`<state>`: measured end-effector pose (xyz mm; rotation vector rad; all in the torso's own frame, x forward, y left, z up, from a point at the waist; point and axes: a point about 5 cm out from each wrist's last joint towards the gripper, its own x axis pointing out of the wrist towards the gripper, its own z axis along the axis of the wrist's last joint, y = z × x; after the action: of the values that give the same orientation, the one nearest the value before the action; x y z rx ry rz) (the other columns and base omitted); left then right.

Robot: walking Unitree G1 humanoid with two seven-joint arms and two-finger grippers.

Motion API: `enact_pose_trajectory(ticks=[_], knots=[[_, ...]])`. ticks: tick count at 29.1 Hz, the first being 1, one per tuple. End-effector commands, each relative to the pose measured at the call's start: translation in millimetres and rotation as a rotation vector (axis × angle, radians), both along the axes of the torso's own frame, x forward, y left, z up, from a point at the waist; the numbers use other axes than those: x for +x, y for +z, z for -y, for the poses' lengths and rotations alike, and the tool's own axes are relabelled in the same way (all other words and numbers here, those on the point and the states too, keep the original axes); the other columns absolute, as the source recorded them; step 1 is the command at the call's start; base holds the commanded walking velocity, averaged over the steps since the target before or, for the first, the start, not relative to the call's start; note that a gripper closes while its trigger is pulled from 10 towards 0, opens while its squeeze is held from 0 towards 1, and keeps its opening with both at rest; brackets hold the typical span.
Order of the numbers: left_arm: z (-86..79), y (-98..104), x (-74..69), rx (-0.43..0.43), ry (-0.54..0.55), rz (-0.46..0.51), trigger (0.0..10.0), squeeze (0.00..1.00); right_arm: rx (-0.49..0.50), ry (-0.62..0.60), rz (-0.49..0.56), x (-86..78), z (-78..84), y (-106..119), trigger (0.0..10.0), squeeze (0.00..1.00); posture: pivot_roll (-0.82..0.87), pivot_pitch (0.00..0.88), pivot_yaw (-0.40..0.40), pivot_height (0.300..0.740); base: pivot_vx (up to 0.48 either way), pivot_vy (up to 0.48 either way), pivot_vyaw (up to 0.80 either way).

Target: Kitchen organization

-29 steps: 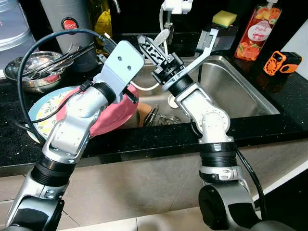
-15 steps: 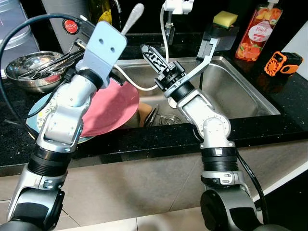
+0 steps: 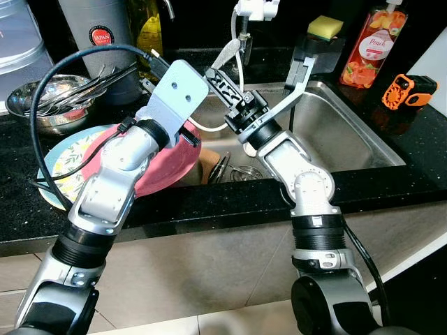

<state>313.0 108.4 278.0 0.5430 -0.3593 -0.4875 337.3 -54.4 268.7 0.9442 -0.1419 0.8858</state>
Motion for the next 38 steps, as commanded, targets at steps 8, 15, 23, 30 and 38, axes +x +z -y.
enact_pose_trajectory(ticks=[8,15,23,30,38], knots=[[5.9,1.5,-2.1,0.0,-0.04,0.011,10.0,0.0,0.008,0.032,-0.043,-0.4,-12.5,-7.3,10.0,0.0,0.27,0.0,-0.043,0.74,0.0,0.0,0.0],[6.6,-10.1,-0.1,0.017,-0.038,-0.029,10.0,0.0,-0.002,0.025,-0.033,-1.1,-10.1,-6.4,0.0,0.0,0.26,0.0,-0.046,0.74,0.0,0.0,0.0],[2.3,-16.5,2.8,0.026,-0.003,-0.046,10.0,0.0,0.0,0.021,-0.018,-0.9,-6.5,-3.8,0.0,0.0,0.29,0.0,-0.065,0.74,0.0,0.0,0.0],[-2.1,-13.2,6.4,-0.065,0.033,-0.045,10.0,1.0,-0.019,-0.017,-0.038,6.1,-4.8,-8.4,10.0,0.0,0.28,0.0,-0.057,0.74,0.0,0.0,0.0],[-29.9,-0.8,8.4,-0.438,0.14,-0.058,10.0,0.0,0.081,-0.446,-0.185,37.9,61.0,-8.9,10.0,0.0,0.22,0.0,-0.052,0.74,0.0,0.0,0.0]])
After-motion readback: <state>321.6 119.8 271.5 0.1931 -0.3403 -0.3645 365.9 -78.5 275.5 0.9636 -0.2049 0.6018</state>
